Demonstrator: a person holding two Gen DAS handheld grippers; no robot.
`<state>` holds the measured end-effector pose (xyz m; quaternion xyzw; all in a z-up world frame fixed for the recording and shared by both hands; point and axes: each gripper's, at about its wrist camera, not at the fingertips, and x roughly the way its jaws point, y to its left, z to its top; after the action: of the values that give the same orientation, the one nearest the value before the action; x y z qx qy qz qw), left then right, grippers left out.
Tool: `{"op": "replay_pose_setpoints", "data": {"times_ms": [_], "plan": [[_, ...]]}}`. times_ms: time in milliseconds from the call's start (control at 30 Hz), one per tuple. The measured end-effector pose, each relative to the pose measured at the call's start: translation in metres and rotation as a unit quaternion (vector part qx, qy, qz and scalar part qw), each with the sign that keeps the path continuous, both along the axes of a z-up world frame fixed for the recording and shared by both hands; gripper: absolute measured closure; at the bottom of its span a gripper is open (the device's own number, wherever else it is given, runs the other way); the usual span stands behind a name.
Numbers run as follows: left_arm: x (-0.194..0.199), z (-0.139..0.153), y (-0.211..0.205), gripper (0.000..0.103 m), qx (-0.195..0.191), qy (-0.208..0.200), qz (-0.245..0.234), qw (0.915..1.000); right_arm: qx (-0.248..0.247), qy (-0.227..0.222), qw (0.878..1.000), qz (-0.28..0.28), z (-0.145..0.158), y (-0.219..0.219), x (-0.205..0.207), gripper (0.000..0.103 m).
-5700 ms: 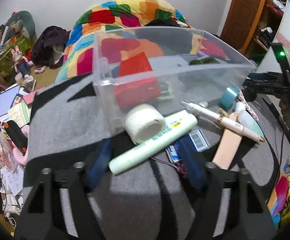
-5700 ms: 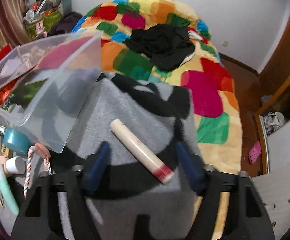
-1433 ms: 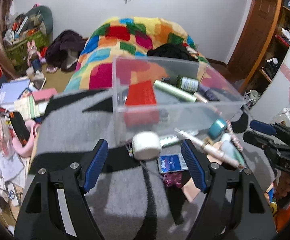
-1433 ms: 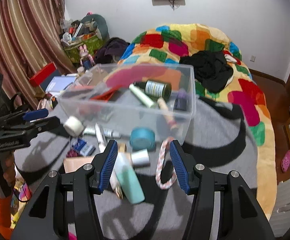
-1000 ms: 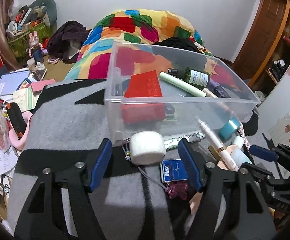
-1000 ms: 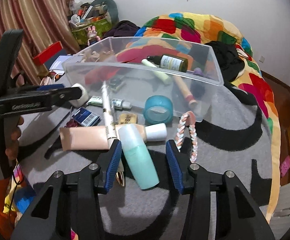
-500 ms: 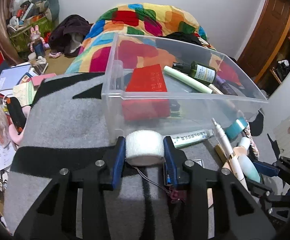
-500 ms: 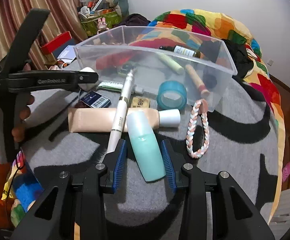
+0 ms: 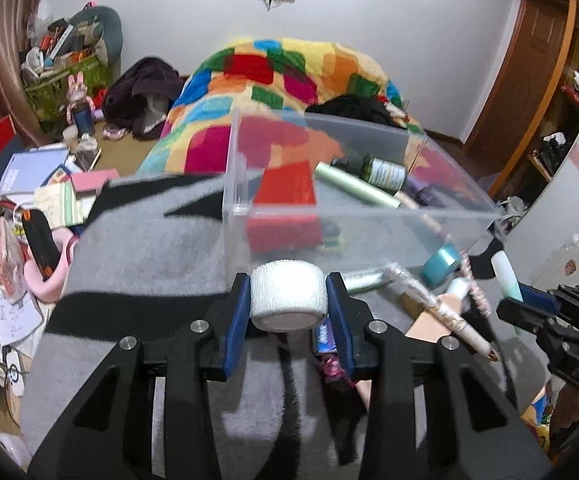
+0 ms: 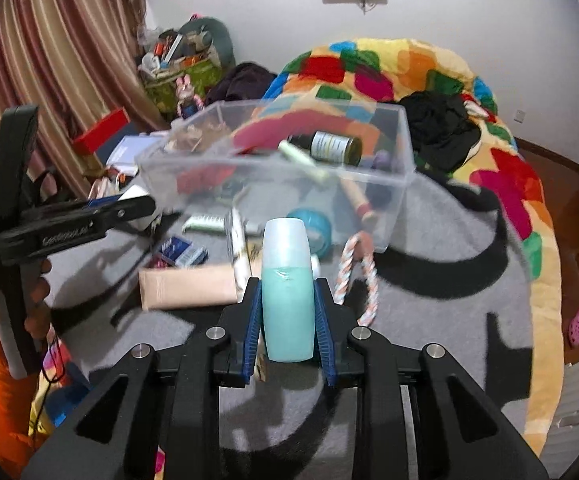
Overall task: Organize objects
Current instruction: 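Lower tape roll into box with left tool while right tool releases mint bottle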
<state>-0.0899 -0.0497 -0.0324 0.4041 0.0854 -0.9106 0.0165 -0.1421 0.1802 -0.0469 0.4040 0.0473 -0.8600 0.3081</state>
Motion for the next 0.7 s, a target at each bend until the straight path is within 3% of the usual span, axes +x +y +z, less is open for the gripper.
{"op": "replay_pose_setpoints", "data": {"times_ms": [400,567,700], "plan": [[-0.012,0.046,0.012,0.065,-0.029,0.052,-0.015,0.9981,-0.021,0.058,0.998,-0.021,0.049,-0.020,-0.038,0.080],[-0.032,0.047,0.014,0.065,-0.039,0.044,-0.019,0.9981,-0.004,0.071,0.997,-0.025,0.053,-0.042,-0.057,0.080],[-0.054,0.042,0.010,0.065,-0.028,0.025,-0.024,0.9990,0.016,0.057,0.998,-0.032,0.041,-0.052,-0.078,0.080]]}}
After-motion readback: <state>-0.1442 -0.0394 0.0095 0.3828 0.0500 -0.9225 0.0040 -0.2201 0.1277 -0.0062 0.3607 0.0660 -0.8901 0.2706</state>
